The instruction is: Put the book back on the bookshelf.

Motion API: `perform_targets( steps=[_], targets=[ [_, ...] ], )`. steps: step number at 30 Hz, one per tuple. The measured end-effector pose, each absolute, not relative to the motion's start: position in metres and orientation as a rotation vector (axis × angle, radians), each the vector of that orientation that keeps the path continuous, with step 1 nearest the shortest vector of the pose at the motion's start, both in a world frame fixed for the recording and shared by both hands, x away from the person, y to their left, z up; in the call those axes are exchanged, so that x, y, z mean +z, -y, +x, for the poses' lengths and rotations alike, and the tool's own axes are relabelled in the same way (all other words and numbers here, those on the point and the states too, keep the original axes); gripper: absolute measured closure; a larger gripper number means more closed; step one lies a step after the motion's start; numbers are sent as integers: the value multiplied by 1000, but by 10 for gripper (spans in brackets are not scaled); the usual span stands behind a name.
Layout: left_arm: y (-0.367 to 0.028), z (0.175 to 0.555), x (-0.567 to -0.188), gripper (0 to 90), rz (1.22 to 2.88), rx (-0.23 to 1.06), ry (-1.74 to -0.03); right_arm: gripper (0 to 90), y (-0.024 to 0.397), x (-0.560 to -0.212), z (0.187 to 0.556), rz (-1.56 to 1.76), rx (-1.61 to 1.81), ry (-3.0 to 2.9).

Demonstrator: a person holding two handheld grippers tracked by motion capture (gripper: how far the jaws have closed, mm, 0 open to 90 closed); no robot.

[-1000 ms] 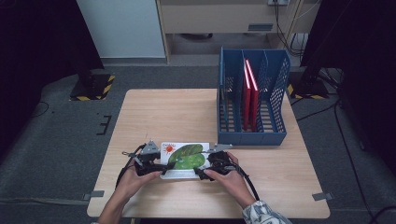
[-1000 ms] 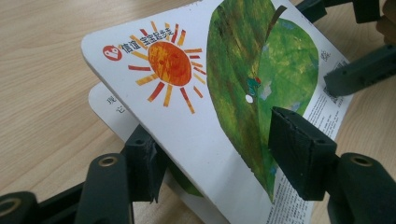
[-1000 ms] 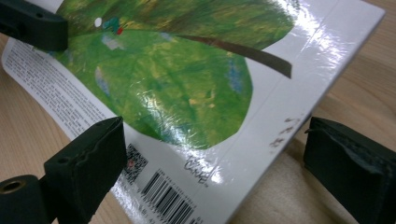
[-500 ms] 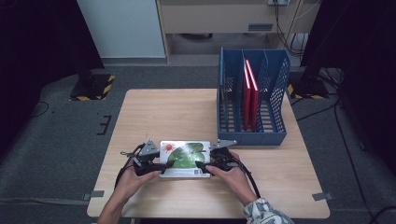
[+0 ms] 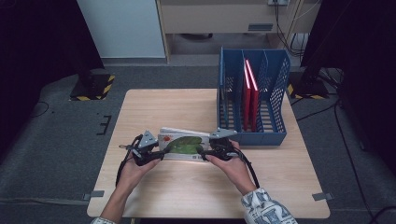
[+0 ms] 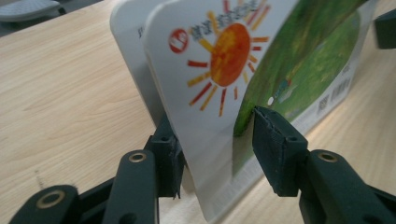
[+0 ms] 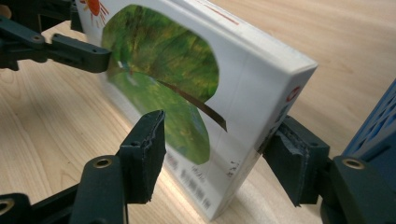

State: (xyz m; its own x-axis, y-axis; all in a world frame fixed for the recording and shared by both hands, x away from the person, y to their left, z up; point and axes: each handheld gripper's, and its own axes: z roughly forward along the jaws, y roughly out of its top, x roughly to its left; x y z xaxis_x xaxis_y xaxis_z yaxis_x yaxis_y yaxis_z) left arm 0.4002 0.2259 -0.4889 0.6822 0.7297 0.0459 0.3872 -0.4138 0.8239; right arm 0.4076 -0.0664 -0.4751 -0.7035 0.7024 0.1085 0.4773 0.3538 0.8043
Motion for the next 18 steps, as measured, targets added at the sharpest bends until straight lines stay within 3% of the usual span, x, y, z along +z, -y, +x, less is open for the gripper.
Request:
perform_targets(
  steps=[6, 12, 18],
  targets=[
    [-230, 398, -494, 527, 2033, 504, -895, 410, 61, -472, 398, 983, 1256, -2387],
    [-232, 395, -496, 469, 1985, 485, -927, 366, 56, -471, 390, 941, 1240, -2403],
    [-241, 396, -497, 412, 1948, 488, -980, 499, 52, -469, 388, 901, 1236, -2429]
  ],
)
